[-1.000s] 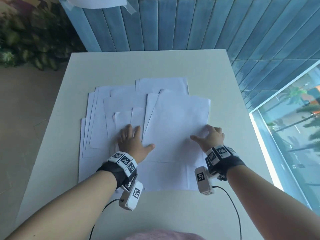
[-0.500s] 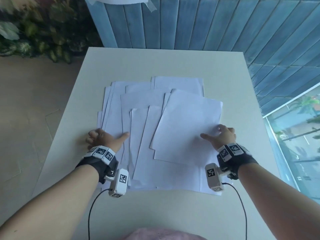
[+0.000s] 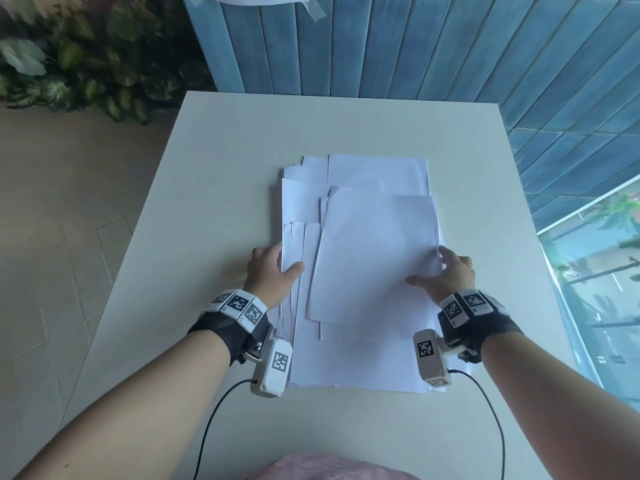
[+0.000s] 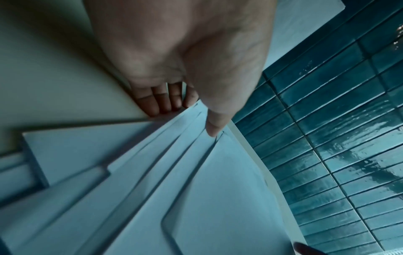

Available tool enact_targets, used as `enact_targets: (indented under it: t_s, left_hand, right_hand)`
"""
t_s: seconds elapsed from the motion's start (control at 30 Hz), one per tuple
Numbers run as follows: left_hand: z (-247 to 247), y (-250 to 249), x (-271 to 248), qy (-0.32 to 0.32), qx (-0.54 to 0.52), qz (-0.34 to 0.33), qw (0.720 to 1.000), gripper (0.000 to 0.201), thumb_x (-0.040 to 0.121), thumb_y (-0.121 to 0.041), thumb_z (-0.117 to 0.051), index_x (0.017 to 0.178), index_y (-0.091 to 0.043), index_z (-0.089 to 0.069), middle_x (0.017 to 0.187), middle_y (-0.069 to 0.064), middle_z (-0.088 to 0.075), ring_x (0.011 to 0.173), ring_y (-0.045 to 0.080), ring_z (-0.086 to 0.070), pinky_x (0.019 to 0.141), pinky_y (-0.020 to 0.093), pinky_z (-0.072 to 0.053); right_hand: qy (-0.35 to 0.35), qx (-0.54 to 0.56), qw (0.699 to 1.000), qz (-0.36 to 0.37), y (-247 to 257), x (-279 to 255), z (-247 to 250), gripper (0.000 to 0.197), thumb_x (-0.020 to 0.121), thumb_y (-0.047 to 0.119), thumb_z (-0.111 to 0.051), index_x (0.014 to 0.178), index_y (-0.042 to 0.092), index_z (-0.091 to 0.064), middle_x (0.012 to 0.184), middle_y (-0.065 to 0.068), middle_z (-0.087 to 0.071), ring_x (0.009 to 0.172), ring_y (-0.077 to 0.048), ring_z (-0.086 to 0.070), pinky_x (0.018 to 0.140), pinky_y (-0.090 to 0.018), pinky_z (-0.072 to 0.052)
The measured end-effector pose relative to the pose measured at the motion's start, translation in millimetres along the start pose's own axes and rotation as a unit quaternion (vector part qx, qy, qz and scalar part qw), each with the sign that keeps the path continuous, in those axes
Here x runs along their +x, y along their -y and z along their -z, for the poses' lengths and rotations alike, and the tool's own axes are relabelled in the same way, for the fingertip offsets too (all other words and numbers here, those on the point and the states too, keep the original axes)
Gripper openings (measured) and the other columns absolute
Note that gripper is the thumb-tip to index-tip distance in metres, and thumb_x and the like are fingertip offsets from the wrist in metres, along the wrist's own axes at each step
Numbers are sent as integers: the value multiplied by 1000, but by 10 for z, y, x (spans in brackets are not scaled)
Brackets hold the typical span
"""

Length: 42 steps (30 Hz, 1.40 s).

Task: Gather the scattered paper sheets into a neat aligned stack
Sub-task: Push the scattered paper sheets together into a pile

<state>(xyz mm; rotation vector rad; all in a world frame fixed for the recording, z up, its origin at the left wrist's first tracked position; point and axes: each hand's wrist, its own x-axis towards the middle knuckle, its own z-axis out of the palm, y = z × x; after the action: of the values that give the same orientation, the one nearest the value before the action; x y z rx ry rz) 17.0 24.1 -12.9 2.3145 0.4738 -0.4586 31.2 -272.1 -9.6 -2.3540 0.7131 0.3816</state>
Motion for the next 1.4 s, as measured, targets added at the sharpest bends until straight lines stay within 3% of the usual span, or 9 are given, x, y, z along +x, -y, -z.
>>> enact_targets:
  t_s: [0.13, 0.27, 0.43, 0.63, 0.7, 0.83, 0.97, 1.13, 1.4]
  left_hand:
    - [116, 51, 0, -91, 43, 90, 991, 79, 86, -52, -59, 146, -8, -35, 147, 20, -32, 133, 40, -31, 104, 45, -35]
    - [-1, -149, -101, -47, 108, 119, 986, 92, 77, -67, -59, 142, -7, -34, 142, 13, -25, 131, 38, -25, 94, 44, -39]
    - [-246, -443, -104, -45, 101, 113, 987, 111, 64, -70, -69, 142, -1, -29, 140, 12, -28, 132, 34, -26, 103, 45, -35]
    - [-276, -475, -71, 4, 84, 63, 994, 99, 65, -61, -74, 142, -14, -34, 139, 9, -30, 134, 33, -26, 103, 43, -38]
    - [-226, -419, -71, -17, 82, 67, 994, 93, 67, -60, -73, 140, -17, -36, 140, 9, -30, 132, 33, -28, 101, 43, -39]
    - [-189, -370, -94, -68, 98, 118, 986, 96, 69, -64, -69, 140, -9, -35, 141, 13, -29, 131, 36, -27, 99, 43, -38]
    - [-359, -567, -128, -33, 102, 104, 989, 93, 71, -61, -69, 137, -5, -35, 138, 12, -28, 131, 35, -28, 98, 42, -37]
    - [-447, -736, -109, 13, 79, 85, 993, 92, 72, -55, -72, 138, -5, -32, 139, 12, -30, 132, 35, -31, 99, 40, -36]
    - [-446, -617, -154, -35, 119, 106, 987, 91, 72, -58, -69, 137, -6, -35, 139, 13, -29, 130, 36, -29, 97, 41, -39]
  right_hand:
    - [-25, 3, 999, -37, -42, 16, 71, 88, 68, 40, -78, 141, 16, -36, 140, -10, -36, 130, -31, -32, 104, -44, -34]
    - [0, -19, 999, -38, 86, -33, 28, 77, 71, 42, -74, 136, 14, -43, 136, -10, -36, 127, -32, -36, 97, -40, -38]
    - [18, -12, 999, -28, 205, -79, -38, 72, 75, 36, -73, 137, 17, -42, 136, -11, -38, 128, -32, -35, 95, -39, -38]
    - [35, 8, 999, 9, 114, -72, -54, 76, 71, 31, -78, 137, 18, -44, 133, -10, -43, 125, -32, -42, 100, -41, -39]
    - [20, -6, 1000, 6, 62, -37, 12, 75, 71, 33, -77, 137, 19, -44, 133, -10, -44, 126, -31, -39, 101, -41, -38]
    - [-26, -41, 998, -38, 3, 24, 104, 80, 70, 41, -75, 138, 16, -41, 135, -11, -39, 126, -32, -32, 99, -41, -36]
    - [5, -23, 999, -36, 103, 38, 18, 72, 69, 39, -75, 131, 16, -47, 131, -10, -39, 123, -31, -38, 93, -39, -40]
    - [47, 26, 998, -41, 171, 93, -21, 77, 68, 35, -77, 135, 15, -44, 133, -11, -43, 123, -31, -46, 100, -42, -42]
    - [-34, -42, 996, -73, -43, -30, 91, 78, 64, 43, -77, 128, 12, -46, 129, -11, -41, 122, -32, -34, 91, -39, -37]
